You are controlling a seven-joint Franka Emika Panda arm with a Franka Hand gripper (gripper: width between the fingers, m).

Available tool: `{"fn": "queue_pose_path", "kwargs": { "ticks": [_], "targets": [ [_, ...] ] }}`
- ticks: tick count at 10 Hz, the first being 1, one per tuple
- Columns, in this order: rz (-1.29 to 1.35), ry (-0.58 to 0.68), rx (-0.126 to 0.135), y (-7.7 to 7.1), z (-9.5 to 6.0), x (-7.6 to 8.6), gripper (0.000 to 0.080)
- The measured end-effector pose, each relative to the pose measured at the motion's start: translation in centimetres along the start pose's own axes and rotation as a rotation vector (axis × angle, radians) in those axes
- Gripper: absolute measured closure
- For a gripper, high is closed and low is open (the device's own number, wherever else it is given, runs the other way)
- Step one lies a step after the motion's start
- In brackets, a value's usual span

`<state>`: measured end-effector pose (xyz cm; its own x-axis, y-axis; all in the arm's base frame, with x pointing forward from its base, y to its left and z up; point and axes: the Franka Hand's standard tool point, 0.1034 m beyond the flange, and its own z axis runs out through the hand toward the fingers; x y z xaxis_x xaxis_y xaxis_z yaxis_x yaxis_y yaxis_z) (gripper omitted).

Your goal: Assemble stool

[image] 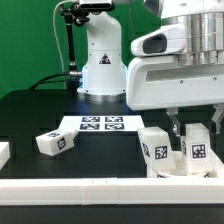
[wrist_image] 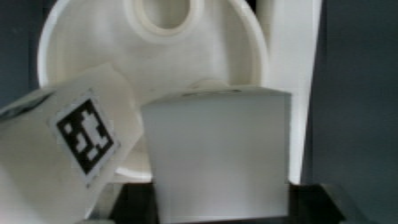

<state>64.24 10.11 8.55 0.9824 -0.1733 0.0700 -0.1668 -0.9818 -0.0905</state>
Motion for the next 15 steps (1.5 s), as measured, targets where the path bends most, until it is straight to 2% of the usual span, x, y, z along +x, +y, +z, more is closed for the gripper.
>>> {"fn": "queue_pose_path", "kwargs": {
  "ticks": [4,6,15],
  "targets": [
    [0.34,-0.006,-0.002,-0.32,0.03,-0.19,0.0462],
    [0.46,-0.039,-0.012,-0.64,-0.2,-0.38,0.0462],
    [1.026,-0.053,-0.005,-1.11,0.09,-0.6,0.0462]
  ]
}}
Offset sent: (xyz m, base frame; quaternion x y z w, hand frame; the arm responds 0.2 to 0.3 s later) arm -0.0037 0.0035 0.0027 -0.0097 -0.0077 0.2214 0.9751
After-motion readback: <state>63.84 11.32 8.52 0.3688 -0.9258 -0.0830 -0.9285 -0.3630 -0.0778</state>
